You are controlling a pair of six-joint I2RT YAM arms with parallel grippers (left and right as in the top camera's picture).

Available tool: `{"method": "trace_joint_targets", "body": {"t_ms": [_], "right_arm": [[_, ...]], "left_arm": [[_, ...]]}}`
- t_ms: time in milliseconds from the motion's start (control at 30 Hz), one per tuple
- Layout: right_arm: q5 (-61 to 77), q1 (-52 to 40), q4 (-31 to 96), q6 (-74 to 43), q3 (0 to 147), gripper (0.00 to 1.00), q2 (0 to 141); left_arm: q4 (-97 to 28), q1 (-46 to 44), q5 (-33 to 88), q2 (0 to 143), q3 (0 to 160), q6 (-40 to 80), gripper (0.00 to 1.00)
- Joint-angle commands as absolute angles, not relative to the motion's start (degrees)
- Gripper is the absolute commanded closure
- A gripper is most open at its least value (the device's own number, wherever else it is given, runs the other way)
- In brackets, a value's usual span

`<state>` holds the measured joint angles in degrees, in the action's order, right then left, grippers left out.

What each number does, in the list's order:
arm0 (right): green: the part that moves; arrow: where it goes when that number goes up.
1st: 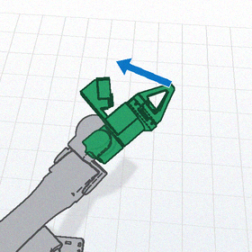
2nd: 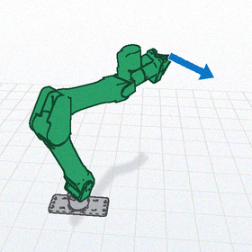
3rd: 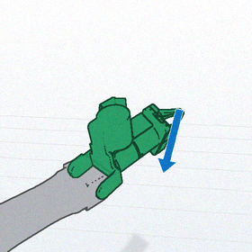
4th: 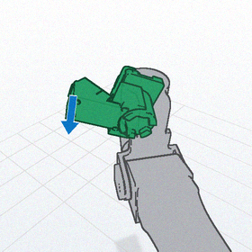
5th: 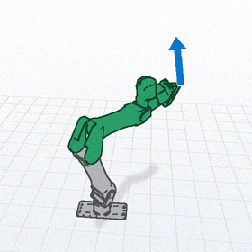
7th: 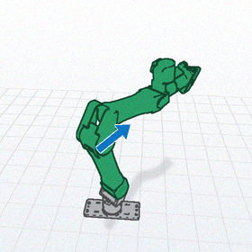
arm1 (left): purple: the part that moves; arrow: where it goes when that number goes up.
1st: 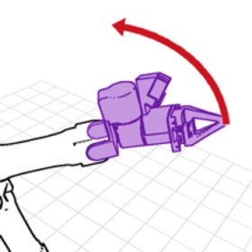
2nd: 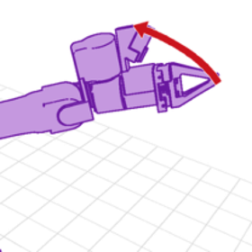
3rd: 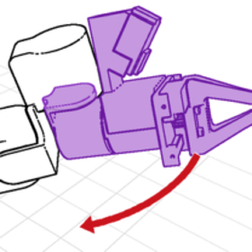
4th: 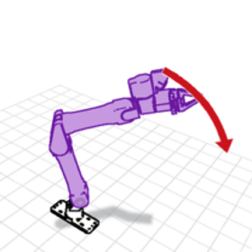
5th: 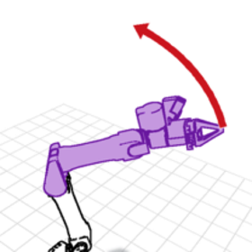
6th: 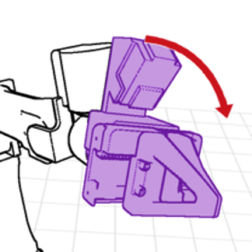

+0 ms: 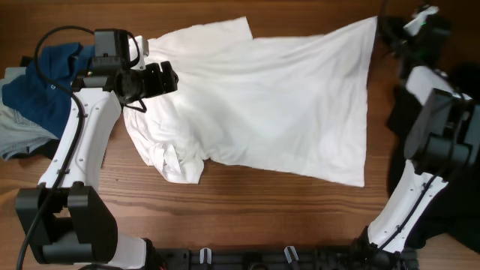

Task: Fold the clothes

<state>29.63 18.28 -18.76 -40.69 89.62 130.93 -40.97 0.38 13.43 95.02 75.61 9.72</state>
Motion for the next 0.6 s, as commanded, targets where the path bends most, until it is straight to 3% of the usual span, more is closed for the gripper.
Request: {"method": "trace_joint_targets", "body": {"t_ms": [0,33,67,100,300,467,567], "right_arm": [[32.47,19.59,-12.69,-40.97,93.76,0.68,131.35],[32.47,19.88,-10.31,-39.29,94.15,0.34,131.2],[32.45,20.16,-8.01,-37.34,94.24,0.11,130.89],[32.4,20.51,-5.69,-35.53,94.24,0.01,130.39],[31.66,22.37,12.19,-23.18,94.24,0.01,121.75],[31.57,22.22,29.52,-20.91,94.24,0.0,110.83],[31.57,21.96,38.83,-20.32,94.24,0.01,105.8]], "left_arm": [[-41.12,0.1,14.15,93.71,75.88,8.8,0.05],[-41.3,0.1,14.15,93.71,75.88,8.8,0.04],[-41.69,0.12,14.13,93.62,75.88,8.8,0.04],[-42.35,0.12,14.09,93.47,75.88,8.78,0.04],[-50.35,0.73,10.68,90.56,75.88,8.91,0.04],[-61.34,1.3,7.16,91.26,74.67,15.7,0.07],[-61.47,1.3,6.92,92.14,69.97,18.61,0.11]]}}
